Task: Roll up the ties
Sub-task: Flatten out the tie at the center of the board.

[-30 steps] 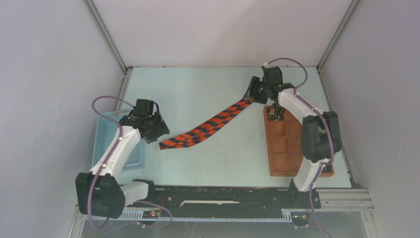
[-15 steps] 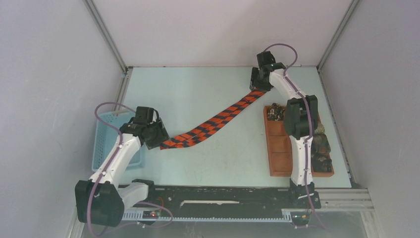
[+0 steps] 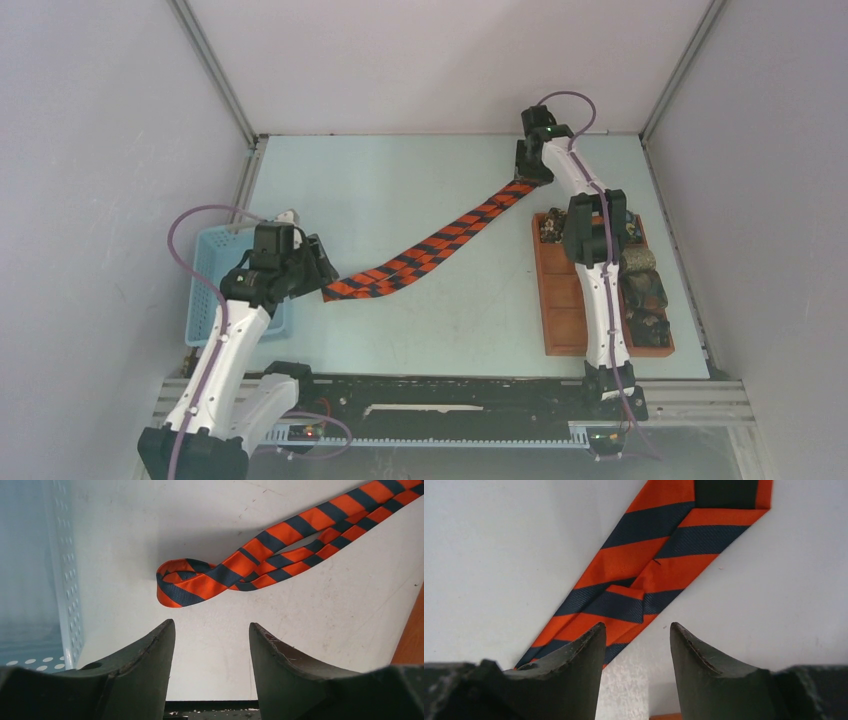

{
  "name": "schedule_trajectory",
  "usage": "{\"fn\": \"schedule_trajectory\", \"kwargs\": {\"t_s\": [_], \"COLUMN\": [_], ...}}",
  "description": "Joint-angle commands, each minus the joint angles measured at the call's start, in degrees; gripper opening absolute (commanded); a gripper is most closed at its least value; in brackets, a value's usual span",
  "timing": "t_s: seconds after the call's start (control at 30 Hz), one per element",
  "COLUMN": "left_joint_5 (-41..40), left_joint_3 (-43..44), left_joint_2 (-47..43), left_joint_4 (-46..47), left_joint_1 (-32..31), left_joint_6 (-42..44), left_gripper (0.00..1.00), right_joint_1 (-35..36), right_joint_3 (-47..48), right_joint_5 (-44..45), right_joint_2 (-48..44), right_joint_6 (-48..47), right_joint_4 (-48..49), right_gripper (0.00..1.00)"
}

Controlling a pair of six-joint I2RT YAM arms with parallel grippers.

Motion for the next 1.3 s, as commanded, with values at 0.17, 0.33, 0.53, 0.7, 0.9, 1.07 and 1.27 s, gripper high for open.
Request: {"fn": "schedule_trajectory", "kwargs": {"t_s": [0.17,0.33,0.53,0.7,0.9,1.07,1.27], "left_joint_5": [1.0,0.97,1.23,1.24,1.28,1.14,0.86], "left_joint_3": [-0.34,-0.46,-0.63,-0.72,-0.81,-0.79,-0.82], "left_joint_2": [-3.77,-3.83,-3.99,-3.94,-3.58,-3.2,-3.29], "left_joint_4": [2.94,3.22,3.44,3.66,3.93,3.88,3.86], "left_joint_1": [0.31,0.26,0.24,0.26,0.27,0.3,0.24], "left_joint_6": [1.81,1.8,1.72,1.72,1.81,1.8,1.81], "left_gripper": [0.62,0.62,0.61,0.61,0.61,0.6,0.6], "right_joint_1": [0.22,1.0,1.33,1.36,1.21,0.45,-1.54], "right_joint_3": [5.19,5.41,5.41,5.41,5.06,5.06,5.15], "right_joint_5": [-2.56,-2.09,-2.01,-1.7,-1.28,-0.76,-0.9], "right_joint_2": [3.19,3.9,4.12,3.7,-0.05,-3.78,-5.6], "right_joint_6": [0.76,0.61,0.52,0.12,-0.51,-1.02,-1.14], "right_joint_4": [-1.16,-1.07,-0.91,-0.99,-0.95,0.53,2.74], "right_gripper": [0.48,0.41,0.29,0.08,0.0,0.0,0.0]}}
